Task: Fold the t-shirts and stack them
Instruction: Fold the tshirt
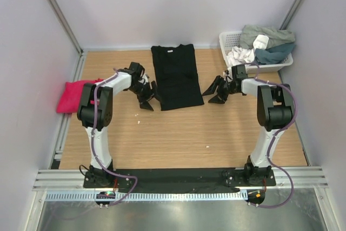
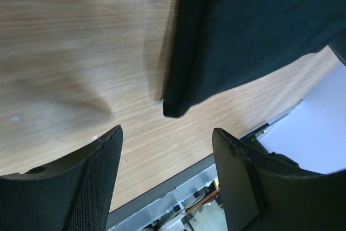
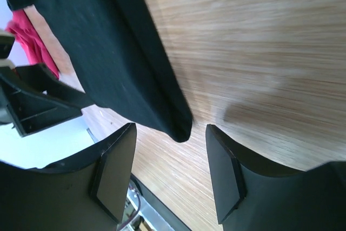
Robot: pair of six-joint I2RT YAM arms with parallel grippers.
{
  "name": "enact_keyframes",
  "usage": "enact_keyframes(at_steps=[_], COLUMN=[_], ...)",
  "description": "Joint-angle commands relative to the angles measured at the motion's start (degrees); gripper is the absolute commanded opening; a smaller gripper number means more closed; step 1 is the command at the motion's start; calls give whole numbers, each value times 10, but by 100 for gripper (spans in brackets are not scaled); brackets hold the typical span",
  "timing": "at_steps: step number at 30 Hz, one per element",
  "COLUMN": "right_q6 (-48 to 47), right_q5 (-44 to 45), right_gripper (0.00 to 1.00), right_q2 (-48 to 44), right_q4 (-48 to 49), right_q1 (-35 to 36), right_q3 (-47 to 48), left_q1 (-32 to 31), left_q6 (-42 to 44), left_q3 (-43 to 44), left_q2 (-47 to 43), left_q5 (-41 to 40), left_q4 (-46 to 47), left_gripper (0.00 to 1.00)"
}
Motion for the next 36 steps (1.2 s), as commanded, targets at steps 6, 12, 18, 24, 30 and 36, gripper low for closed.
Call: enact_keyframes(at_steps=[6, 12, 18, 24, 30, 36], right_q6=[-2, -5, -2, 2, -9, -6], right_q5=[-23, -20, -25, -32, -39, -45], right_gripper=[58, 55, 49, 40, 21, 17], right_q2=[19, 38, 43, 42, 18, -59], right_q4=[18, 14, 26, 39, 25, 8], right_q1=[16, 20, 27, 32, 34, 34], right_q3=[16, 21, 15, 12, 6, -36], left_q1=[-26, -39, -42, -41, -41, -41], left_q6=[-30, -38, -41, -48, -48, -42], left_q3=[37, 47, 37, 21, 21, 4], left_q2=[46, 72, 73, 63, 50, -13], left_q5=[31, 35, 37, 42, 35, 39], left_q4=[49, 57, 53, 59, 55, 50], left_gripper=[68, 66, 49, 29, 0, 0])
